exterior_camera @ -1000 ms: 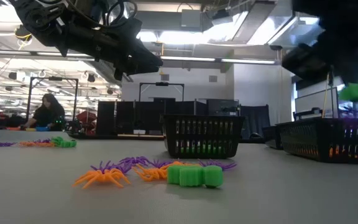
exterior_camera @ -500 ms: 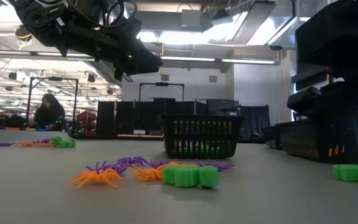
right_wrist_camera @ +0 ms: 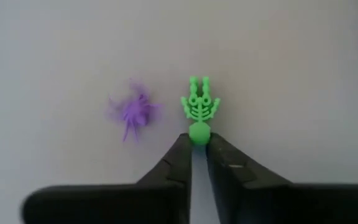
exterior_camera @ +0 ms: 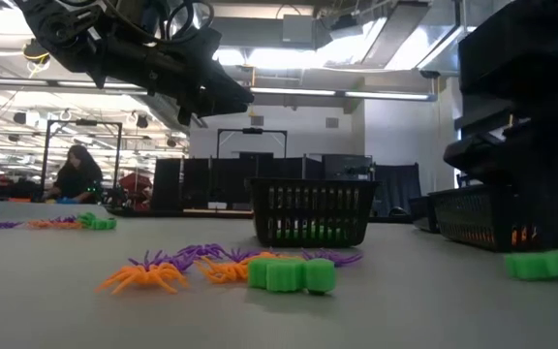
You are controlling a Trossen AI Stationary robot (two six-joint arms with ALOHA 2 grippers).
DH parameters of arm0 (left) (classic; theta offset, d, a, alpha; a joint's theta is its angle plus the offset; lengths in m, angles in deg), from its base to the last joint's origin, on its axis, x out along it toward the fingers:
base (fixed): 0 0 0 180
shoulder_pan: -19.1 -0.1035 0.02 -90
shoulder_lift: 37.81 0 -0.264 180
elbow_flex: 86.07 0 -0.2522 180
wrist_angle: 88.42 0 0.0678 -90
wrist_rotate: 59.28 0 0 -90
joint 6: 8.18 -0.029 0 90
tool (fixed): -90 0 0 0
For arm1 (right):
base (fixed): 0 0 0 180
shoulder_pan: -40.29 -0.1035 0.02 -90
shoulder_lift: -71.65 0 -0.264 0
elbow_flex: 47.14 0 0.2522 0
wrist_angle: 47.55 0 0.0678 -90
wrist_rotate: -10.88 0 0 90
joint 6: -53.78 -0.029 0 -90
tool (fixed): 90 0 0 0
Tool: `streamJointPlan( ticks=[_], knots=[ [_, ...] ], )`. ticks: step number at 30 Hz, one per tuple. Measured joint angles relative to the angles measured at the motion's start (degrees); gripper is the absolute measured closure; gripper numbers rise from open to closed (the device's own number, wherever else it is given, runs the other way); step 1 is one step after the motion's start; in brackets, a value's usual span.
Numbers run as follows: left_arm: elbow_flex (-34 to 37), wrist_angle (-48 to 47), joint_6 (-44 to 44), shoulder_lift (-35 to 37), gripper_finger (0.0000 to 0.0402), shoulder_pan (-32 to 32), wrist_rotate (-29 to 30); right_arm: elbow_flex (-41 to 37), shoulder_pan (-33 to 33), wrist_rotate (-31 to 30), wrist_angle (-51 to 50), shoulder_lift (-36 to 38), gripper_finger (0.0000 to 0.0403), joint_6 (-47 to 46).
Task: Sort Halloween decoration
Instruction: Put the green skeleton toy into the bottom left bin
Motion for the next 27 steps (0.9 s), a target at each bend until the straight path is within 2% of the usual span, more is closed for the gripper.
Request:
streamJointPlan(
  ticks=[3,10,12,19,24,27],
  knots=[
    [0.0,-0.01,0.0,0.01,0.0266,-0.01,0.0,0.0,0.11,-3.33,0.91,1.38,0.0397,0.96],
    [0.0,0.0,0.0,0.01,0.0266,-0.01,-0.01,0.04,0.09,-13.9,1.91,5.29,0.0391,3.37],
    [0.0,0.0,0.0,0.0,0.0266,0.0,0.0,0.09,0.26,-15.25,2.74,5.97,0.0395,3.54],
    [0.0,0.0,0.0,0.0,0.0266,0.01,0.0,0.13,1.6,-5.72,8.5,4.69,0.0383,4.47],
    [0.0,0.01,0.0,0.01,0.0266,-0.01,-0.01,0.13,1.49,-2.08,10.9,2.34,0.0342,4.61],
    [0.0,0.0,0.0,0.02,0.0266,-0.01,0.0,0.13,1.51,-1.91,11.8,0.43,0.0314,4.59]
  ],
)
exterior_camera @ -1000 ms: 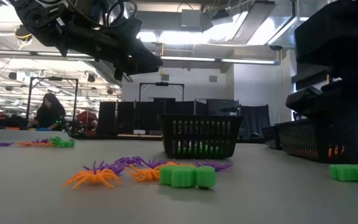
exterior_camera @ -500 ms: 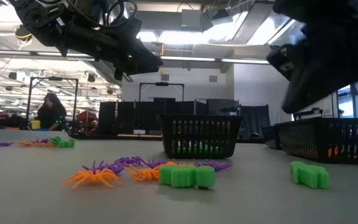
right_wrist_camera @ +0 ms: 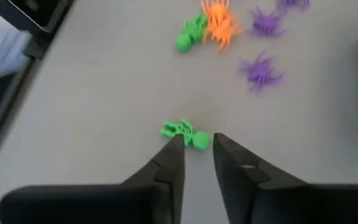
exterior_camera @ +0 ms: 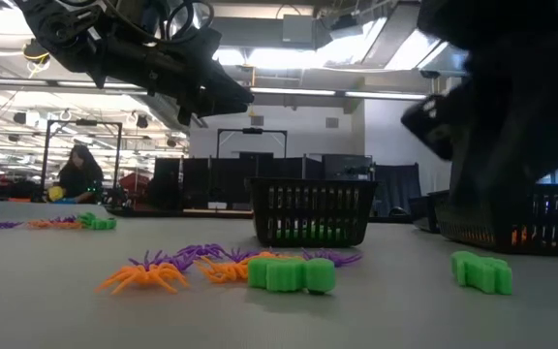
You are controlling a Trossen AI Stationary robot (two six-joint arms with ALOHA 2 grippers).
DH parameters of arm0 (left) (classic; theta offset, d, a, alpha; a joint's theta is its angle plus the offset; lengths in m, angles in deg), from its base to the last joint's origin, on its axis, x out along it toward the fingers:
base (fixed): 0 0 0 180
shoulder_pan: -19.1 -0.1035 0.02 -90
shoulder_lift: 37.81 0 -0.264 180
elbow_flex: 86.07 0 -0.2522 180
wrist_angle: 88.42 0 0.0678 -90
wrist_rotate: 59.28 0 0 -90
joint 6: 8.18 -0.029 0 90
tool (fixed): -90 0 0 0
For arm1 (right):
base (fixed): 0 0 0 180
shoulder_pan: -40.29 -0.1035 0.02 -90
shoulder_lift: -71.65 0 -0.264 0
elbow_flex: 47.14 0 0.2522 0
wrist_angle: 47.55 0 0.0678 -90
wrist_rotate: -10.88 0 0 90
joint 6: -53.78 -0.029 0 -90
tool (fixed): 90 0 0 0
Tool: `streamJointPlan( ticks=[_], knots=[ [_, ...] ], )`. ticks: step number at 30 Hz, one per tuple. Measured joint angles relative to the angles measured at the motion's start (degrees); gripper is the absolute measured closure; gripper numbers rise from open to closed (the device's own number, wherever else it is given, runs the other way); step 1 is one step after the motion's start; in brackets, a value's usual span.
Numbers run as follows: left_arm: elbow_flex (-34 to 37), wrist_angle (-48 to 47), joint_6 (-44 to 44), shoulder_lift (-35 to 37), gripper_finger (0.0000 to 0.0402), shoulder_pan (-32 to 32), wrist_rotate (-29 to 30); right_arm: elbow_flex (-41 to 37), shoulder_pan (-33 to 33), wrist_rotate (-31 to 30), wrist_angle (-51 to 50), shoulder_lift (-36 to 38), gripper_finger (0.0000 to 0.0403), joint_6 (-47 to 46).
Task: Sort Halloween decoration
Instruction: Put the green skeleton toy into the bottom left bin
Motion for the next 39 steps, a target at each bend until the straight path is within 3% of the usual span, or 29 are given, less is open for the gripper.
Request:
streamJointPlan(
  ticks=[8,29,34,39],
  knots=[
    [0.0,0.0,0.0,0.0,0.0266,0.02,0.0,0.05,0.0,4.47,4.24,-6.26,0.0273,-0.19],
    [0.0,0.0,0.0,0.0,0.0266,0.0,-0.01,0.15,0.0,4.53,10.14,-9.57,0.0272,-0.14],
    [0.0,0.0,0.0,0.0,0.0266,0.02,-0.02,0.14,0.0,3.9,10.18,-9.59,0.0303,-0.26],
    [0.0,0.0,0.0,0.0,0.0266,0.0,-0.01,0.11,0.11,3.43,10.16,-9.63,0.0375,-0.31]
  ],
)
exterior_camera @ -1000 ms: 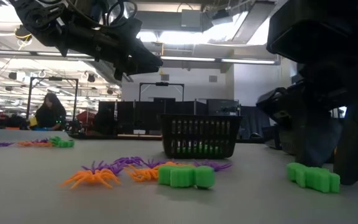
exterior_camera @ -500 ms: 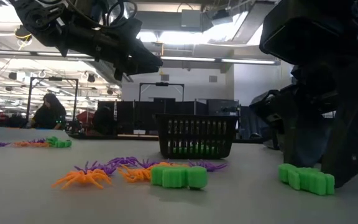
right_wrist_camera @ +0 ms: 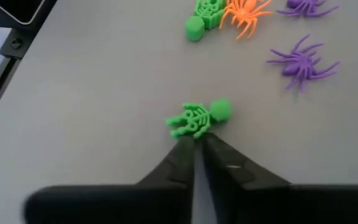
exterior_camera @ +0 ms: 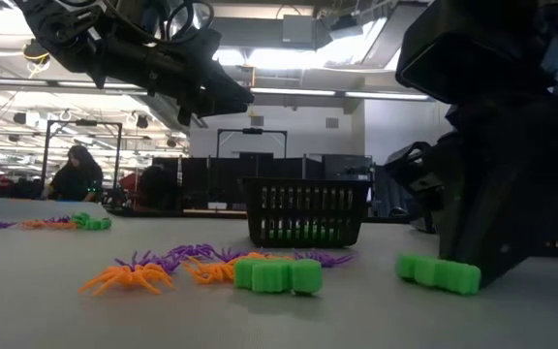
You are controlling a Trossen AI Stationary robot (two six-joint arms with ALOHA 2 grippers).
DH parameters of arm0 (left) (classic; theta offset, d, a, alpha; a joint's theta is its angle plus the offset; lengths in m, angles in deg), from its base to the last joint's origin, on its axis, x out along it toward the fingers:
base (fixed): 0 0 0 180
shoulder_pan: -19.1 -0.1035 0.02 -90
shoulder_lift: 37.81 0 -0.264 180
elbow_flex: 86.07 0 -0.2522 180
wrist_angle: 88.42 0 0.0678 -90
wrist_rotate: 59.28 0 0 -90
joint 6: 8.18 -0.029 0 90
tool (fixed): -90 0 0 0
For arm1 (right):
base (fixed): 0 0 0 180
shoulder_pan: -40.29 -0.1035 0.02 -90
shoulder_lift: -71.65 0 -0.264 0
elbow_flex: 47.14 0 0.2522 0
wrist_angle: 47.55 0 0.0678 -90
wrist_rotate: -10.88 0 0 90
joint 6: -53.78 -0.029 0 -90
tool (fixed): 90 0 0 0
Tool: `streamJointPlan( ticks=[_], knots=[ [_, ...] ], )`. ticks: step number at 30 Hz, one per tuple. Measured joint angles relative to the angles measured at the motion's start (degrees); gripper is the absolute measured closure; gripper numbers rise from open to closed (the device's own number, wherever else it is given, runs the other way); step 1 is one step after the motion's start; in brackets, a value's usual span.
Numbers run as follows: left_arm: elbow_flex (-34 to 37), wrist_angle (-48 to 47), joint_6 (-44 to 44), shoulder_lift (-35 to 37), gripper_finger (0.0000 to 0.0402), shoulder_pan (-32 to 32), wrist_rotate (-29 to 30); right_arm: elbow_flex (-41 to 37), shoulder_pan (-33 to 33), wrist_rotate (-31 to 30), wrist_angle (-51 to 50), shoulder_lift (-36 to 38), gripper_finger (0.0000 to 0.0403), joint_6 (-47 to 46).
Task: Sort Halloween decoration
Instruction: Put the green skeleton toy into the bottom left bin
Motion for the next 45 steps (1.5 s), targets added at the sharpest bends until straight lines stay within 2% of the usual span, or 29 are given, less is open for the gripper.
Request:
streamJointPlan(
  ticks=[2,10,16,22,25,32,35,40,45],
  knots=[
    [0.0,0.0,0.0,-0.01,0.0266,0.02,0.01,0.0,-0.02,0.04,0.04,0.0,0.0395,0.0],
    [0.0,0.0,0.0,0.0,0.0266,0.02,0.01,-0.03,-0.02,0.14,-0.17,0.6,0.0399,0.07],
    [0.0,-0.01,0.0,-0.01,0.0266,0.02,0.01,-0.37,-0.11,-0.72,-2.18,4.23,0.0401,0.51],
    [0.0,0.0,0.0,0.0,0.0266,0.0,0.01,-0.26,-0.11,-4.15,-3.93,8.86,0.0402,2.04],
    [0.0,0.0,0.0,0.0,0.0266,0.02,0.01,-0.25,-0.11,-7.45,-3.87,10.9,0.0402,3.44],
    [0.0,-0.01,0.0,-0.01,0.0266,0.02,0.01,-0.18,2.57,-21.69,-3.8,13.86,0.0402,4.95],
    [0.0,0.0,0.0,0.0,0.0266,0.02,0.01,-0.13,4.97,-23.07,-3.79,13.97,0.04,4.94],
    [0.0,0.0,0.0,0.0,0.0266,0.0,0.01,-0.13,9.13,-22.61,-3.79,13.97,0.0377,4.5],
    [0.0,-0.01,0.0,0.0,0.0266,0.02,0.0,-0.13,11.34,-20.04,-3.81,13.97,0.0314,4.36]
  ],
)
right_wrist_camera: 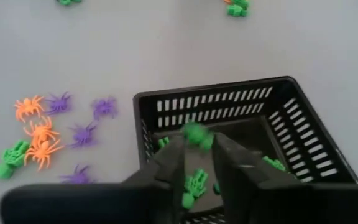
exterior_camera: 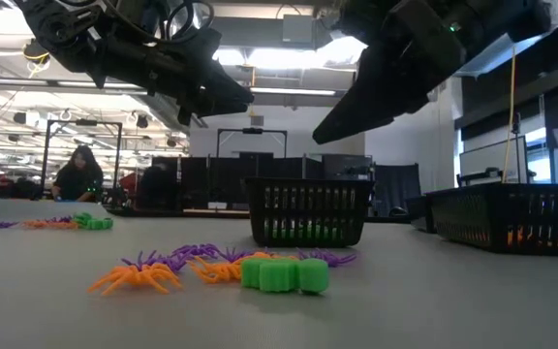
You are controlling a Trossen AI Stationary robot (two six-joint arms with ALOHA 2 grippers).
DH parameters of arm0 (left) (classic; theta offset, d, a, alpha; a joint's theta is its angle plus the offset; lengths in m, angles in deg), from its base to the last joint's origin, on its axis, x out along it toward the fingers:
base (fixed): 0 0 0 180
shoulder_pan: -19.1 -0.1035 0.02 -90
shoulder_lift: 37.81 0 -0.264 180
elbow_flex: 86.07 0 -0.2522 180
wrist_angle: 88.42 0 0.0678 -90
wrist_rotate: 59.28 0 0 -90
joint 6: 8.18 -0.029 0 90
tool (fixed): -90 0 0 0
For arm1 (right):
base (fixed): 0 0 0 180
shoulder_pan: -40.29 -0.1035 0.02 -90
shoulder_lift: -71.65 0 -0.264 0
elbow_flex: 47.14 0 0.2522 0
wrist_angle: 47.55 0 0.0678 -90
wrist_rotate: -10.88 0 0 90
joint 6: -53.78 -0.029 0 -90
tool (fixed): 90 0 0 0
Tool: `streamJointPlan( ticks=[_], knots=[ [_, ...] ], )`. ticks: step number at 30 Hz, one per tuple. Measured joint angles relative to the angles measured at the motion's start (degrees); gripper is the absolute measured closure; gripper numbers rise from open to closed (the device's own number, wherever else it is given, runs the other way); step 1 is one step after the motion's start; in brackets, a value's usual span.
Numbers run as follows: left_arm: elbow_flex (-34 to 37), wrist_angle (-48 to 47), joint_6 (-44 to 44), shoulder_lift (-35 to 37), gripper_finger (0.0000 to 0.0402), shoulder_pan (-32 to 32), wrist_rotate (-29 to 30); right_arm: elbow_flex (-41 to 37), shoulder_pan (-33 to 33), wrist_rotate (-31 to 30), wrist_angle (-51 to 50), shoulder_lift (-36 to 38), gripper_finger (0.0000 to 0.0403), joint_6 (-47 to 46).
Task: Sort Halloween decoration
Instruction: Put the green skeleton toy into the bottom left bin, then put the purple spider toy into the top bin
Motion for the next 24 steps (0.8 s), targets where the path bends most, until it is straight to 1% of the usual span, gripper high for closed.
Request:
streamJointPlan(
  ticks=[2,5,8,11,14,18,24],
  knots=[
    [0.0,0.0,0.0,0.0,0.0266,0.0,0.0,0.0,-0.11,1.41,-0.11,0.0,0.0287,0.06],
    [0.0,-0.01,0.0,0.0,0.0266,0.0,-0.01,0.02,-0.81,6.55,-1.35,0.89,0.026,0.09],
    [0.0,0.01,0.0,-0.02,0.0266,0.0,0.01,0.07,-3.58,11.93,-2.48,2.1,0.0252,-1.22],
    [0.0,-0.21,0.0,-0.01,0.0266,-0.02,0.01,0.09,-8.37,14.42,-4.44,2.75,0.0257,-1.39],
    [0.0,-0.03,0.0,-0.01,0.0266,-0.01,0.0,0.09,-13.73,14.4,-7.34,2.75,0.0266,-1.68],
    [0.0,0.03,0.0,0.0,0.0266,0.0,0.01,0.11,-19.61,10.25,-10.01,1.02,0.0276,-5.46],
    [0.0,0.03,0.0,0.0,0.0266,0.0,-0.01,0.11,-24.24,5.86,-9.92,-3.38,0.0279,-8.58]
  ],
)
